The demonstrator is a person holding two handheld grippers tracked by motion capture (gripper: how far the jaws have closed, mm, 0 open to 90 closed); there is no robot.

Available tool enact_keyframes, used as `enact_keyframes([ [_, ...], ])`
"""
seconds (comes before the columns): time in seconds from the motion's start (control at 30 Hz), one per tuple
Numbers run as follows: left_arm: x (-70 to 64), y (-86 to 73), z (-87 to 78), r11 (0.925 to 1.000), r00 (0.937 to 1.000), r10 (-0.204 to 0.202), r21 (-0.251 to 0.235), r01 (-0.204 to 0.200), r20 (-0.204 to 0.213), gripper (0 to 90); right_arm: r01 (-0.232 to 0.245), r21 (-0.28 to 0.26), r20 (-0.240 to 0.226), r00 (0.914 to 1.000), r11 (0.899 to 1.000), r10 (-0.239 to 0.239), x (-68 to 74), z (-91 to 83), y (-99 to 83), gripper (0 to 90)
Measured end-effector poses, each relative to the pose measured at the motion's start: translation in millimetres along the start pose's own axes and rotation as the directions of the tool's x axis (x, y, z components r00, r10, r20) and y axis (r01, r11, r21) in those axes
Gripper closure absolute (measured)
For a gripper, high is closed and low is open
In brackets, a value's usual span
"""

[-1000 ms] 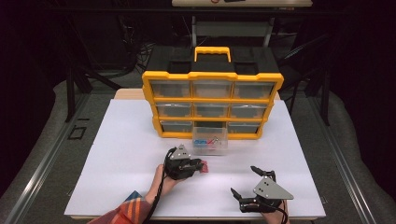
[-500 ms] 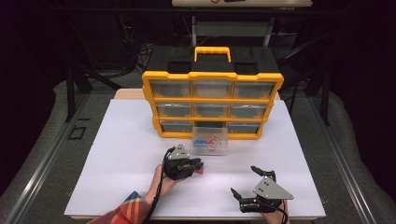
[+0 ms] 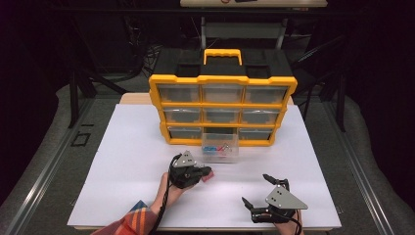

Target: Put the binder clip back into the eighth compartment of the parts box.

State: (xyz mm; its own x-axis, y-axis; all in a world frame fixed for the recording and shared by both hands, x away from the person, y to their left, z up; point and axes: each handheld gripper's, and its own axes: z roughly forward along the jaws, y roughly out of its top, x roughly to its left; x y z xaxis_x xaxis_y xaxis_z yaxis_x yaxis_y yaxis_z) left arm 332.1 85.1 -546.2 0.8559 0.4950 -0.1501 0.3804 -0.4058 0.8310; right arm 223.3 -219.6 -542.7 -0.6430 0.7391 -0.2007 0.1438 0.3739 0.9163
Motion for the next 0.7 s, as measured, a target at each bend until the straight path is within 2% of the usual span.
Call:
enact_keyframes([
  [0.33,-1.1,1.8,-10.3,0.9999,0.9999,0.011,-0.004,-0.011,-0.008,88.1,0.0,-0.002,0.001,1.0,1.0,0.0,0.0,-0.4,0.1,3.2],
  [0.7,5.8,2.6,-24.1,0.9998,0.9988,0.011,-0.018,-0.012,-0.048,88.1,0.0,0.0,0.001,1.0,1.0,0.0,0.4,0.1,0.2,3.2],
])
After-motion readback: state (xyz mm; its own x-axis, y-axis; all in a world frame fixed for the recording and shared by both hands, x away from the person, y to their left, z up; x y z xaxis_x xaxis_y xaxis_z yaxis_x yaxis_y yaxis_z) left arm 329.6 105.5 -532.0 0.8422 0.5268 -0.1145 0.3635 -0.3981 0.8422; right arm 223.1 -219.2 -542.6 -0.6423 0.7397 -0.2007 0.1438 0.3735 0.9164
